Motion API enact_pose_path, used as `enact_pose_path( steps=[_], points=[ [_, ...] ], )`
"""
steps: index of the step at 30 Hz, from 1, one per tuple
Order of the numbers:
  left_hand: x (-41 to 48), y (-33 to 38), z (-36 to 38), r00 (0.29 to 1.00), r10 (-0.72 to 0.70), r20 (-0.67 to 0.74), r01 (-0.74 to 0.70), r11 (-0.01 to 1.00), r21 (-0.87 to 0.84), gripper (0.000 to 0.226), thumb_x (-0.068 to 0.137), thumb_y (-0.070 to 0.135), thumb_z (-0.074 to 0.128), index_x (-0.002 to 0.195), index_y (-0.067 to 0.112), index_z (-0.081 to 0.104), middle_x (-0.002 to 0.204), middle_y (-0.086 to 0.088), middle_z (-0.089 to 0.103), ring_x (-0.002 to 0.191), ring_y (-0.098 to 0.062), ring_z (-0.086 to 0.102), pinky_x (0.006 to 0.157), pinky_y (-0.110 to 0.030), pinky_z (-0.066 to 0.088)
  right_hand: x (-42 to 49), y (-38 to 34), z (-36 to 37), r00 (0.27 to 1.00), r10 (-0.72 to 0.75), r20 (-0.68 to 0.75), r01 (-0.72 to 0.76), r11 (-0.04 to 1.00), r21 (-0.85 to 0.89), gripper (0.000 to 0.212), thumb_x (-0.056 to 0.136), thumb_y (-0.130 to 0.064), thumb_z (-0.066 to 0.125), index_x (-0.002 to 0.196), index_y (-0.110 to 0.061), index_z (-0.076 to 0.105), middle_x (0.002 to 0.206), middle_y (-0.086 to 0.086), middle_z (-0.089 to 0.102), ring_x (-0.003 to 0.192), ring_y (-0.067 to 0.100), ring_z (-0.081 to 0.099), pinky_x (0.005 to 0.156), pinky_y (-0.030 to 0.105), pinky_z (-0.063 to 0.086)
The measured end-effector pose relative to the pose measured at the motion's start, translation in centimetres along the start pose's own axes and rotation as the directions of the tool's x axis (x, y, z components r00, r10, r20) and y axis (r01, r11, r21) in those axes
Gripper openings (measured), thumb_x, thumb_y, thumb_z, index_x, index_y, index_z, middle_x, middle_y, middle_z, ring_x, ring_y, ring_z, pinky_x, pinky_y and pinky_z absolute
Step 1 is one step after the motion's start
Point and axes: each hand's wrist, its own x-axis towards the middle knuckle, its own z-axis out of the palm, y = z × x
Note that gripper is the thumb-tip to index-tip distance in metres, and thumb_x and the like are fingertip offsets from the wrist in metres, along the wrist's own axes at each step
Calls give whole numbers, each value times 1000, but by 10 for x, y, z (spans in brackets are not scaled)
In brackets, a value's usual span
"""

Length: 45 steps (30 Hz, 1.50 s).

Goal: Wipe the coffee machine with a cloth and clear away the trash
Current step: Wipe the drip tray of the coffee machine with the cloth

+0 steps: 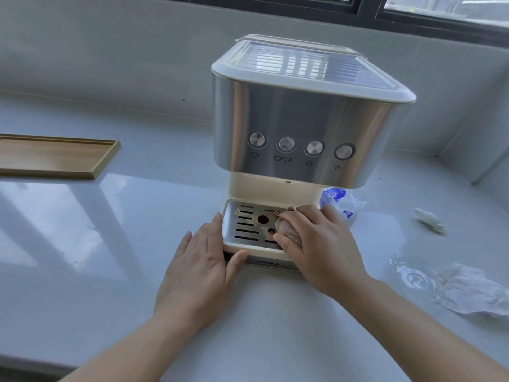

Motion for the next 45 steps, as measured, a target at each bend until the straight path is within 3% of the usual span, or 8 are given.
enact_pose_path(
  steps=[6,10,14,19,24,27,39,45],
  points=[
    [0,-2,0,1000,1,-1,-1,1000,7,77,93,68,13,154,24,-3,158,3,28,145,-10,21,123,-30,4,-9,15,-16,968,-234,93,238,970,-40,39,92,-53,50,104,-19,65,99,-3,59,82,22,48,75,32,45],
    [-1,-1,0,1000,-3,-5,3,1000,1,78,92,69,12,154,24,-4,158,4,27,145,-9,20,122,-27,2,2,35,-31,998,-54,-10,55,994,93,27,90,-41,53,76,-18,46,73,-3,47,64,22,44,44,23,30],
    [-1,0,0,1000,-6,-9,6,1000,-2,77,92,69,13,154,25,-1,157,4,30,144,-10,22,122,-28,4,25,25,-32,979,-137,-152,151,985,81,27,92,-44,59,105,-20,62,88,-3,63,81,26,49,62,31,43],
    [0,1,-2,1000,-21,-20,21,1000,-5,78,91,69,15,154,25,0,155,3,33,139,-9,21,120,-27,6,5,19,-3,973,-189,130,183,982,55,58,94,-59,44,146,-33,40,153,-7,36,125,24,41,105,41,36],
    [0,-1,0,1000,-13,-24,12,1000,-21,77,92,68,18,154,25,1,153,4,35,139,-10,24,121,-27,6,-12,26,6,999,18,-33,-7,955,298,40,102,-35,44,139,-24,53,148,-8,46,132,18,38,110,23,29],
    [-1,0,0,1000,-19,-24,18,1000,-18,78,92,68,18,154,25,2,153,3,36,139,-11,24,121,-29,10,-8,6,13,997,-17,-79,38,960,279,36,101,-32,48,134,-22,58,151,-4,44,136,17,37,112,29,31],
    [-1,-2,2,999,-24,-25,23,999,-33,76,92,69,16,153,29,-4,157,4,30,141,-9,19,119,-25,5,-10,16,-3,988,156,-19,-151,975,161,18,99,-25,50,106,-14,63,111,1,63,99,29,54,75,30,40],
    [-1,-1,2,1000,-17,-22,17,1000,-16,77,92,70,14,153,26,-4,157,2,30,143,-11,21,120,-26,5,16,2,0,996,36,78,-49,984,171,31,99,-33,50,125,-18,62,120,5,63,105,31,51,90,34,38]
  ],
)
